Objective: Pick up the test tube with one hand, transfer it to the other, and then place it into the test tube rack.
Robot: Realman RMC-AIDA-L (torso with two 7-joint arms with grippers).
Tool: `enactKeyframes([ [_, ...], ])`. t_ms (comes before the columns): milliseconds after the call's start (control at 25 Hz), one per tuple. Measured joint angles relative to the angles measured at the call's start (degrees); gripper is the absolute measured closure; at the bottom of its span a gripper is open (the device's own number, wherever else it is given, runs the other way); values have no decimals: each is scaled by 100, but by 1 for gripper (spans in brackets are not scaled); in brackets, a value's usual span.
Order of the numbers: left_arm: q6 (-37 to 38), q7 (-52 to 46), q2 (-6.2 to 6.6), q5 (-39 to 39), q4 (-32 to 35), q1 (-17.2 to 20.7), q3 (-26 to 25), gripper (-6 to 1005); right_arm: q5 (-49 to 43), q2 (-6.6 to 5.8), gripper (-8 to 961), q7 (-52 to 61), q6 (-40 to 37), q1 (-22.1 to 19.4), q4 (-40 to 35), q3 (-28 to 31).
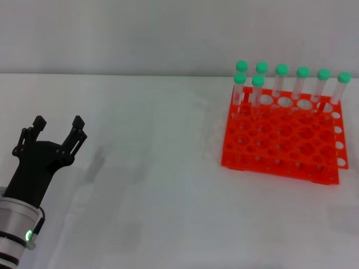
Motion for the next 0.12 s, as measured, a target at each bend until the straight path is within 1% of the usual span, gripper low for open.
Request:
enactKeyframes([
  [120, -15, 28, -1, -2, -3, 10, 0, 119, 30, 0, 78, -1, -23, -56, 0, 6],
])
